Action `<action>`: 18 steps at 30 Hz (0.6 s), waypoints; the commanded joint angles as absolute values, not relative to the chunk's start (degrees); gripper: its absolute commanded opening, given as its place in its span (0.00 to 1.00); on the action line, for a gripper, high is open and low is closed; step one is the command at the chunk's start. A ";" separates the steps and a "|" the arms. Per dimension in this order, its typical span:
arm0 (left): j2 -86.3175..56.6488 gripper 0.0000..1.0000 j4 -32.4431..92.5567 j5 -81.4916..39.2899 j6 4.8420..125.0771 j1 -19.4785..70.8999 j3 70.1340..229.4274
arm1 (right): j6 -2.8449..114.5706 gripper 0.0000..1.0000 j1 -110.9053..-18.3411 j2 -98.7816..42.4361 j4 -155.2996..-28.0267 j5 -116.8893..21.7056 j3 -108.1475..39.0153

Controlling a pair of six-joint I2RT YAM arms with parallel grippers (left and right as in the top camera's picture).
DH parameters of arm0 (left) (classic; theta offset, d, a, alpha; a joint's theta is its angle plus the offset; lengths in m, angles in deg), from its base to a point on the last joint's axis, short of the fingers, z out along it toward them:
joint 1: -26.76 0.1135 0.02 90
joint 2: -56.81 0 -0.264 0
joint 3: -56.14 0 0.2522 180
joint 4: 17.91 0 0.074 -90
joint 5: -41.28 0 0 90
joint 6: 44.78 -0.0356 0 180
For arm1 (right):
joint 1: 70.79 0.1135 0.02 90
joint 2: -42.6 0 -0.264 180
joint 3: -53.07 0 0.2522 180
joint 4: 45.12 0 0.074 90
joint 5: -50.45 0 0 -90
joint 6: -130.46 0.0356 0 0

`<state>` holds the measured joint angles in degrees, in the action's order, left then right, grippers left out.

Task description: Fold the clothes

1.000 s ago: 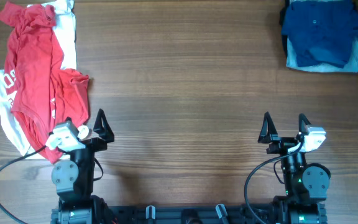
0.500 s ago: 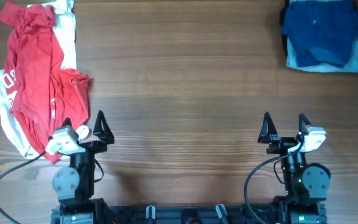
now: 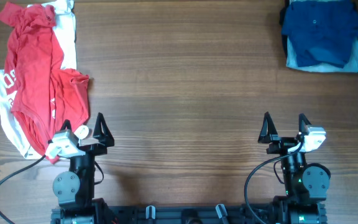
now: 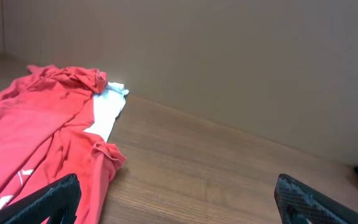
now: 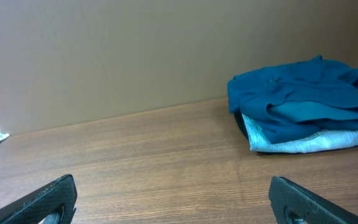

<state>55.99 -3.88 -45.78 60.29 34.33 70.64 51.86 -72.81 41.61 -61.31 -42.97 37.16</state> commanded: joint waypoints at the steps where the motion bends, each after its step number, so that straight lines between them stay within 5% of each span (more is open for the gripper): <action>1: 56.65 1.00 0.06 -45.52 59.11 34.75 70.27 | 51.01 1.00 -72.61 42.33 -60.90 -43.87 37.94; 18: 56.65 1.00 0.19 -46.19 59.09 34.70 70.27 | 51.05 1.00 -72.61 42.33 -60.90 -43.87 37.94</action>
